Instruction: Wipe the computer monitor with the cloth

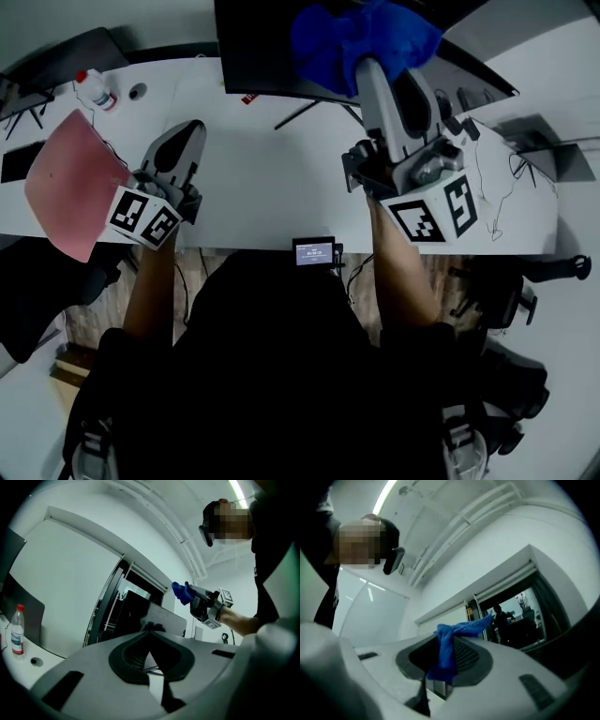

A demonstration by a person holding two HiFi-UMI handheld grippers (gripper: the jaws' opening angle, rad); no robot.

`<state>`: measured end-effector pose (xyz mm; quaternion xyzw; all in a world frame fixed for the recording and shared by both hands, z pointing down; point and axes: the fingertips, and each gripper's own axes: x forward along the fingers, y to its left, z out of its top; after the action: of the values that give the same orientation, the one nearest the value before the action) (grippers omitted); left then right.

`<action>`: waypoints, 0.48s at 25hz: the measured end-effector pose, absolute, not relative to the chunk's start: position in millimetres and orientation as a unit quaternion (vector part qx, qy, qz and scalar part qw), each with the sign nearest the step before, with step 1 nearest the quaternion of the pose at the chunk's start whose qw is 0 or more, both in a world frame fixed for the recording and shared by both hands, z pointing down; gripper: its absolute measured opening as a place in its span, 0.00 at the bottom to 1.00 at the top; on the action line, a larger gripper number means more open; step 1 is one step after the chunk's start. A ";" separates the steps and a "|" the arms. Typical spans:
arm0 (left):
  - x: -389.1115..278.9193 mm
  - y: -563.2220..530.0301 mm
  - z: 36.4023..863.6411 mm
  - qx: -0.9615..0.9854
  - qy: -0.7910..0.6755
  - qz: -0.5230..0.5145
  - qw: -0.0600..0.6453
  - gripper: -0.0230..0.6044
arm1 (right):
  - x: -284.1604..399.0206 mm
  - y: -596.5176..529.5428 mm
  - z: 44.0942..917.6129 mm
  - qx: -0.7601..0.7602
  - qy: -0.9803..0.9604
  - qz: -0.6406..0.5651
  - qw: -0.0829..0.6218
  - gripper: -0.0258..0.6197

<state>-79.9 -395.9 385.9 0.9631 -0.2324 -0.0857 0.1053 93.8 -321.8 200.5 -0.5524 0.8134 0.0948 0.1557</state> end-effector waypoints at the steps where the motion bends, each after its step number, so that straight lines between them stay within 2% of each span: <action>1: -73.3 -392.7 386.5 0.964 -0.229 -0.086 0.105 0.03 | 98.8 -311.7 212.5 -0.570 0.805 0.112 0.123 0.18; 4: -56.1 -377.4 386.2 0.966 -0.221 -0.087 0.098 0.03 | 118.2 -283.2 256.8 -0.613 0.777 0.136 0.037 0.18; 6: -45.8 -362.6 385.4 0.968 -0.217 -0.084 0.089 0.03 | 137.2 -262.1 287.5 -0.639 0.760 0.120 0.006 0.18; 12: -18.8 -311.1 395.1 0.968 -0.230 -0.078 0.066 0.03 | 201.7 -183.5 357.9 -0.706 0.706 0.052 0.016 0.18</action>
<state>-18.8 -311.1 395.1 0.9679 -0.2295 -0.0778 0.0659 201.7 -183.5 357.9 -0.7062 0.7060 0.0516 0.0161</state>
